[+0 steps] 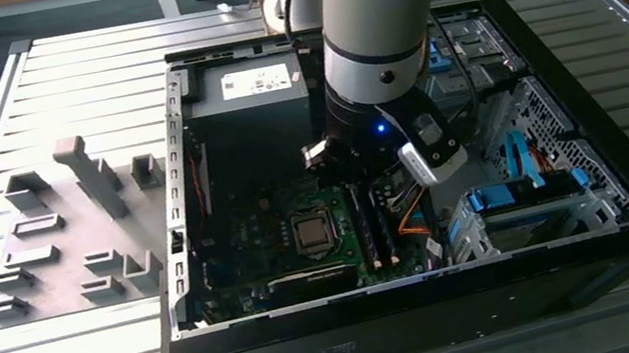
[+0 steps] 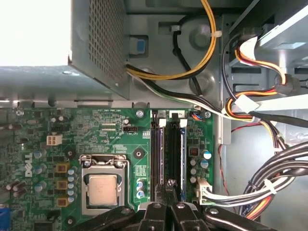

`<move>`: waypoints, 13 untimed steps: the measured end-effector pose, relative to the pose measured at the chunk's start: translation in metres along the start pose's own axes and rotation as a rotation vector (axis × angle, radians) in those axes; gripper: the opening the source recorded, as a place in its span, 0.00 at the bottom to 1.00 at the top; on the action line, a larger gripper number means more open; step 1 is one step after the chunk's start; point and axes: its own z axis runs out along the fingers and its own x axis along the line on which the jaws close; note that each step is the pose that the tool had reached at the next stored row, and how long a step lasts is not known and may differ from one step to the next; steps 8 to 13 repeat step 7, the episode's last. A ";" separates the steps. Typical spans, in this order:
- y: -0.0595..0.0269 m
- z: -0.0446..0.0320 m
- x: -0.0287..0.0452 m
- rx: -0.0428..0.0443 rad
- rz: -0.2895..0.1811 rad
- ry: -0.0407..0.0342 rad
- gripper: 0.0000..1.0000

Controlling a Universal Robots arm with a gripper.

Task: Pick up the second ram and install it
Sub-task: 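Press down the second ram until it locks into place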

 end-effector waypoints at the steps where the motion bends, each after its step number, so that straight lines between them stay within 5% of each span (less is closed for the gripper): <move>1: 0.0000 0.0000 0.0000 0.0000 0.000 0.0000 0.11; 13: 0.0004 -0.0001 0.0000 0.0002 0.000 0.0000 0.11</move>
